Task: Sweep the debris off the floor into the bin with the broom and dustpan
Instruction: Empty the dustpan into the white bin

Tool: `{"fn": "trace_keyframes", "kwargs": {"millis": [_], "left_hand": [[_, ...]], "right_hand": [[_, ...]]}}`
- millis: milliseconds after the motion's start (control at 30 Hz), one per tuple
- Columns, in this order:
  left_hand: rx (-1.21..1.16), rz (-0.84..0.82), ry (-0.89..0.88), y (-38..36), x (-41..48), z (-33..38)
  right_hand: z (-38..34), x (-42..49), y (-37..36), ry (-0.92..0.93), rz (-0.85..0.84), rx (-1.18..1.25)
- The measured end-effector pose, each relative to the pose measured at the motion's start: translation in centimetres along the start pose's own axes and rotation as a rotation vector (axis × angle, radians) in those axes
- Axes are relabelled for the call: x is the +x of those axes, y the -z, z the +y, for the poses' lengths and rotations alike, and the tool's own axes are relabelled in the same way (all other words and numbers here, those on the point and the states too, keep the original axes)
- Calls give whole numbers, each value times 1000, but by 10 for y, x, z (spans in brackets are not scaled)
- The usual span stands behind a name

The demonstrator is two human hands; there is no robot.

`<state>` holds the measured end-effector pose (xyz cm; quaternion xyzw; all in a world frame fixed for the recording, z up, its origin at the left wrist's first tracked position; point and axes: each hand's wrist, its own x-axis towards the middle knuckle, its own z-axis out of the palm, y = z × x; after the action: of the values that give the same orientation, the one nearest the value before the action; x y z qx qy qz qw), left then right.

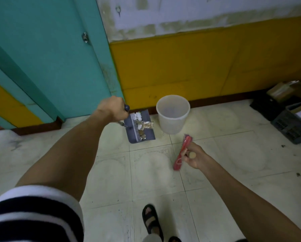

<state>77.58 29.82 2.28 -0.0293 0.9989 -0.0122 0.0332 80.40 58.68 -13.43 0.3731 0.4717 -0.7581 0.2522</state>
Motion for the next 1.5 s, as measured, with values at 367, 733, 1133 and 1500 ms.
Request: {"fn": "trace_keyframes", "kwargs": {"millis": [367, 733, 1133, 1500], "left_hand": [[148, 54, -227, 18, 133, 14], [380, 27, -518, 13, 256, 92], [695, -393, -884, -51, 277, 191], [721, -223, -944, -25, 336, 174]], "right_hand": [[-74, 43, -62, 149, -18, 1], [-180, 99, -90, 165, -58, 116], [-258, 155, -85, 101, -5, 140], [-292, 166, -92, 167, 29, 73]]}}
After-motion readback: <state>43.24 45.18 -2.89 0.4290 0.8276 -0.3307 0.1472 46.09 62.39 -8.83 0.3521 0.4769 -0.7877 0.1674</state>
